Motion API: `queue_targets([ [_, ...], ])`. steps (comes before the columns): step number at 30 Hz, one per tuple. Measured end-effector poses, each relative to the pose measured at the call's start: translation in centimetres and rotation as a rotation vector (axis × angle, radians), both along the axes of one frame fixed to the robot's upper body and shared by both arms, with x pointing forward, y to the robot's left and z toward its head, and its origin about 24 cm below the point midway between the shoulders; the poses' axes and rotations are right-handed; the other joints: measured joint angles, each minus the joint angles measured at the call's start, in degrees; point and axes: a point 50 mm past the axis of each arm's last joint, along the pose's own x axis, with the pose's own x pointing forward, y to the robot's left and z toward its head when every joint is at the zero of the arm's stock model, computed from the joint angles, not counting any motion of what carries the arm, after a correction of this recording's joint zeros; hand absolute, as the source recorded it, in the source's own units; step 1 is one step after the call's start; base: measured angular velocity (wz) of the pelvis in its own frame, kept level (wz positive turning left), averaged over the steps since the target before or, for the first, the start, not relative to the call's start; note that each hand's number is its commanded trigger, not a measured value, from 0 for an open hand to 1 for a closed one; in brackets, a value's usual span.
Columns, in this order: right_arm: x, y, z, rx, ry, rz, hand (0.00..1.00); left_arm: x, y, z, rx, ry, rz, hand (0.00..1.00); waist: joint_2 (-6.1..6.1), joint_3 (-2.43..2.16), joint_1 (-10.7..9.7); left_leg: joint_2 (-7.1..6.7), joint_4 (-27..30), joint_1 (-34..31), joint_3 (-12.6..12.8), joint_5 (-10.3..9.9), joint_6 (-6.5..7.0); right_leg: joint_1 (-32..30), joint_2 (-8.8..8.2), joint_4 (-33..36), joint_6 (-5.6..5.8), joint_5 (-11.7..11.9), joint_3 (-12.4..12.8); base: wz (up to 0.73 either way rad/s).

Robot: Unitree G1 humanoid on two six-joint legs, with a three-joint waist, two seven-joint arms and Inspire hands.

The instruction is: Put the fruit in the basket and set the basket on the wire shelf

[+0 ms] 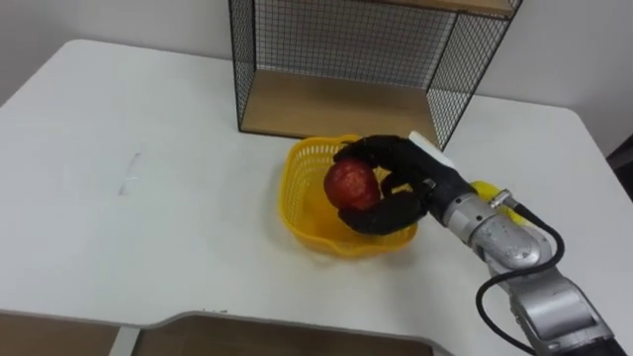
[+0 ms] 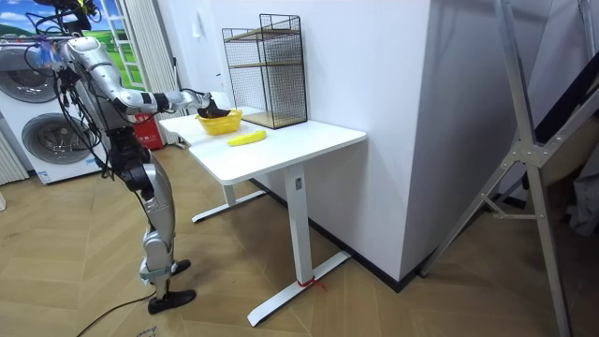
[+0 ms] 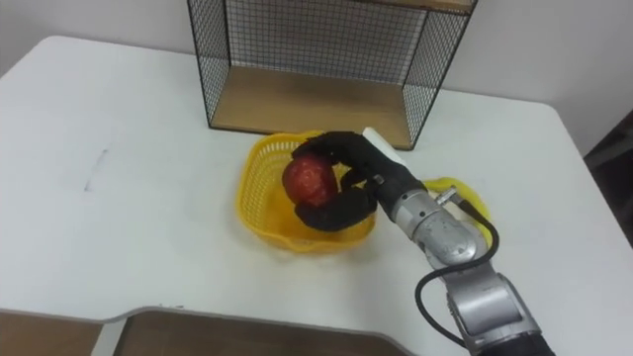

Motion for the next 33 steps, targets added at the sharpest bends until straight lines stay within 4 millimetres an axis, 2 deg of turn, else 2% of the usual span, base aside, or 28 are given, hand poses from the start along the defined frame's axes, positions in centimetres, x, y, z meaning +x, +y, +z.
queue_targets([
  [1,0.0,0.0,0.0,-0.001,0.001,0.002,0.00,0.0,0.0,0.0,0.000,0.002,-0.002,0.00,0.20,0.13,0.0,0.00,0.0,0.0,0.0,0.0,0.00,0.0,0.00,0.0,0.00,0.0,0.0,0.00],
  [4,0.1,-0.1,-0.3,-0.017,0.012,-0.002,0.00,-0.2,0.0,-0.1,0.004,0.019,-0.003,0.00,0.25,0.16,0.0,0.00,-0.2,0.0,-0.2,0.0,0.00,0.0,0.02,0.0,-0.01,0.0,-0.1,0.02],
  [14,0.1,-0.3,-0.7,-0.067,0.029,-0.005,0.00,-0.4,0.0,-0.1,-0.003,0.037,0.000,0.00,0.41,0.05,-0.3,-0.08,0.4,-0.8,-1.3,0.0,0.01,-0.1,-0.03,0.8,-0.01,0.0,-0.9,0.05],
  [16,0.0,-0.3,-0.7,-0.067,0.034,-0.003,0.00,-0.4,0.0,-0.1,-0.005,0.042,0.001,0.00,0.54,-0.01,-0.3,-0.08,1.0,-0.8,-1.4,0.0,0.01,0.0,-0.03,0.8,-0.01,0.0,-1.0,0.00],
  [21,0.0,-0.3,-0.8,-0.071,0.036,0.003,0.00,-0.5,-0.1,-0.1,-0.012,0.051,-0.001,0.00,1.55,-0.57,-0.5,-0.07,1.1,-1.0,-1.4,0.0,0.01,0.0,-0.06,0.8,-0.01,0.0,-1.3,0.00],
  [24,0.0,-0.3,-0.8,-0.071,0.042,0.010,0.00,-0.5,-0.1,-0.1,-0.014,0.052,-0.001,0.00,1.99,-0.44,-0.6,-0.06,1.1,-0.7,-1.4,0.0,0.01,0.2,-0.06,0.8,-0.02,0.0,-1.4,0.00],
  [28,-0.1,-0.3,-0.8,-0.069,0.048,0.019,0.00,-0.5,-0.1,-0.1,-0.015,0.052,-0.002,0.00,1.93,-0.46,-0.8,0.00,1.1,-0.5,-1.3,0.0,0.00,0.4,-0.04,0.8,-0.04,0.0,-1.3,0.00],
  [30,0.0,-0.5,-0.7,-0.064,0.046,0.013,0.00,-0.5,0.0,-0.1,-0.009,0.053,-0.015,0.00,1.50,-0.58,-1.3,-0.04,1.1,-0.5,-1.3,0.0,0.00,0.8,-0.06,0.8,-0.05,0.0,-1.2,0.00],
  [33,0.2,-1.1,-0.4,-0.057,0.034,-0.016,0.00,-0.4,0.1,-0.1,-0.008,0.045,-0.006,0.00,0.97,-0.40,-1.4,-0.06,0.8,-0.1,-1.0,0.0,0.01,0.9,-0.06,0.8,-0.05,0.0,-0.9,-0.04],
])
